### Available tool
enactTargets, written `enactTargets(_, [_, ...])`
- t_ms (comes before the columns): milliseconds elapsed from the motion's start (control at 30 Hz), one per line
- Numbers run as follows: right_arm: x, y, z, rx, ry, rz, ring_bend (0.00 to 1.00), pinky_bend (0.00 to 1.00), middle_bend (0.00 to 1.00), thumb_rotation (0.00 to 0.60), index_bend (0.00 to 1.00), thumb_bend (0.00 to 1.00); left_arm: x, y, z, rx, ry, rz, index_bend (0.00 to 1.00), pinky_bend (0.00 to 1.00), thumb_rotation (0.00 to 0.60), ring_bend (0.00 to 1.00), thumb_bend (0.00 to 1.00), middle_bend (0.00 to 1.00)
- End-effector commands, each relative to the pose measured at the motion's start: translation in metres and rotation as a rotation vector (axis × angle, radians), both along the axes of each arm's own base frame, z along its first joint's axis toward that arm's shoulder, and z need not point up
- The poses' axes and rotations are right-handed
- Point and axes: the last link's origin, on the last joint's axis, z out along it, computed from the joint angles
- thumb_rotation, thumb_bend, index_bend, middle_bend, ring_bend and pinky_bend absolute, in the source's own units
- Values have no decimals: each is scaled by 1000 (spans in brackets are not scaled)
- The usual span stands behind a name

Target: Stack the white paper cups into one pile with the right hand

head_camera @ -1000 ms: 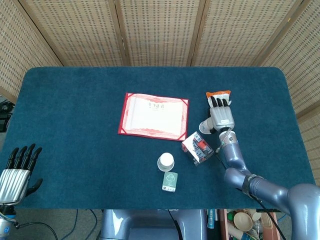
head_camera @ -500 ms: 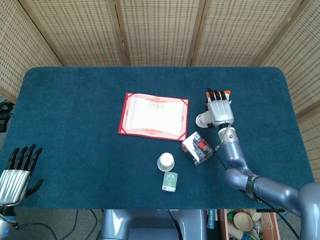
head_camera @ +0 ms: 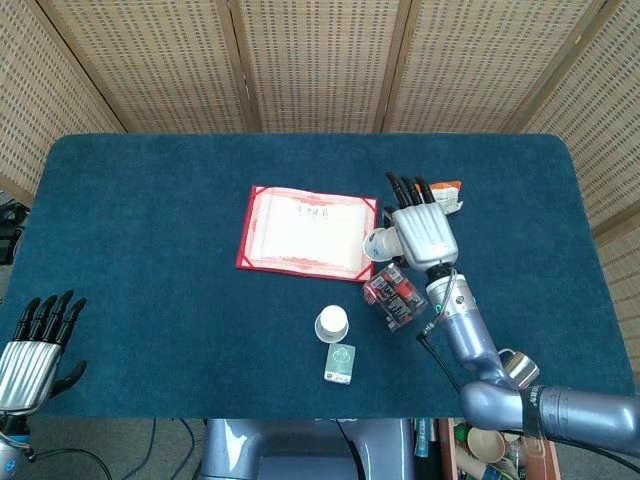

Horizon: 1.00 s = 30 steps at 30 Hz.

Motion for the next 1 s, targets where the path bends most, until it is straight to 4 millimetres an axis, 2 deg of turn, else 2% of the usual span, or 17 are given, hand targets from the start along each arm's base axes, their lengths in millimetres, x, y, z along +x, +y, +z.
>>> enactTargets(33, [3,26,15,-27,0,44,0,0,11,600,522,87,0,0,-1,-4,0,0,0,0,600,0,267,0])
enactTargets(267, [-2,64,11,10,-5,78,0,0,10,600,522,86,3,-2,-3,-17,-3,-13,0,0,600,0,268,0])
enactTargets(500, [-5,86,-2,62,-16,95,0,0,11,600,522,86,5,-3,-4,-19,-9,-21,0,0,600,0,267,0])
enactTargets(700, [-8,96,-19,99,-14,98,0,0,10,600,522,86,5,-2,-3,-17,-11,-21,0,0,600,0,267,0])
enactTargets(867, [-3,105,-43,160,-22,110,0,0,10,600,522,86,5,-2,-3,-14,-13,-21,0,0,600,0,268,0])
enactTargets(1000, [-1,106,-54,178,-33,106,0,0,10,600,522,86,5,-2,-2,-13,-15,-22,0,0,600,0,268,0])
